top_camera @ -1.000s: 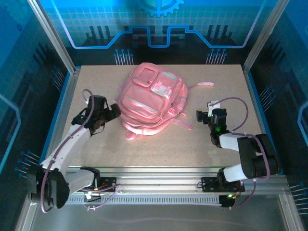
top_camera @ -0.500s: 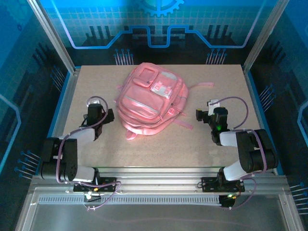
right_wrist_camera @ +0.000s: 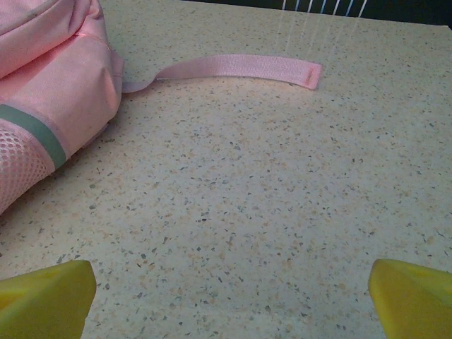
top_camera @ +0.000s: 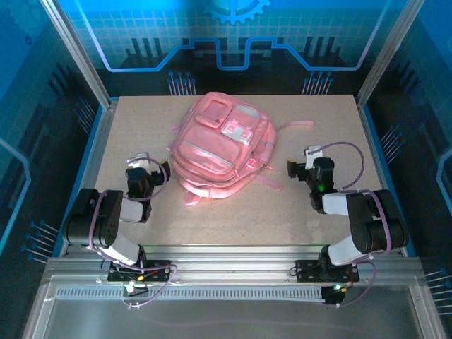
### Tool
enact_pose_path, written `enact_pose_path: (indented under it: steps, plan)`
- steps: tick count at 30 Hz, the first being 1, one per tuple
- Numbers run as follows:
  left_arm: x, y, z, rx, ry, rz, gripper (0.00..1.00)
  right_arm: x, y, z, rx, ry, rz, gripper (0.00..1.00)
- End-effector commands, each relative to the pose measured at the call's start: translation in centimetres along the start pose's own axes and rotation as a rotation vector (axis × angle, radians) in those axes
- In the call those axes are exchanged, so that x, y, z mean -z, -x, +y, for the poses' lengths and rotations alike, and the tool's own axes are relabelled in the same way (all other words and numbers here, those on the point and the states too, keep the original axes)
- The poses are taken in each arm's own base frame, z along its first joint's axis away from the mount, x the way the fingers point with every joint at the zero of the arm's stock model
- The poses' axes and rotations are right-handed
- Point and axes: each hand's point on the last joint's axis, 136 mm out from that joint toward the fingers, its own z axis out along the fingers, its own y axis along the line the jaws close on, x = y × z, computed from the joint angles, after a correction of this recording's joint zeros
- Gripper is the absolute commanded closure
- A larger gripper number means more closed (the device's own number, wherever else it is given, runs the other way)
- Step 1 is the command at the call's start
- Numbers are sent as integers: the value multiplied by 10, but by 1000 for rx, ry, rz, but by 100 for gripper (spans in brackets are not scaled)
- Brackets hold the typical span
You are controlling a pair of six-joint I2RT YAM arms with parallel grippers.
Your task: Pack books, pencil case, and school supplies into a backpack
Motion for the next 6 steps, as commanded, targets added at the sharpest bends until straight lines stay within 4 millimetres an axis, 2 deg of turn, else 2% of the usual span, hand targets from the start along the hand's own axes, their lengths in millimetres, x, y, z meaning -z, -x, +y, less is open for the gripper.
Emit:
enact_pose_path:
  steps: [1, 6]
  plan:
    - [-2, 26, -7, -21, -11, -90, 1, -2, 15, -3, -5, -5, -44, 0]
    - [-7, 26, -10, -38, -7, -66, 1, -2, 15, -3, -4, -5, -45, 0]
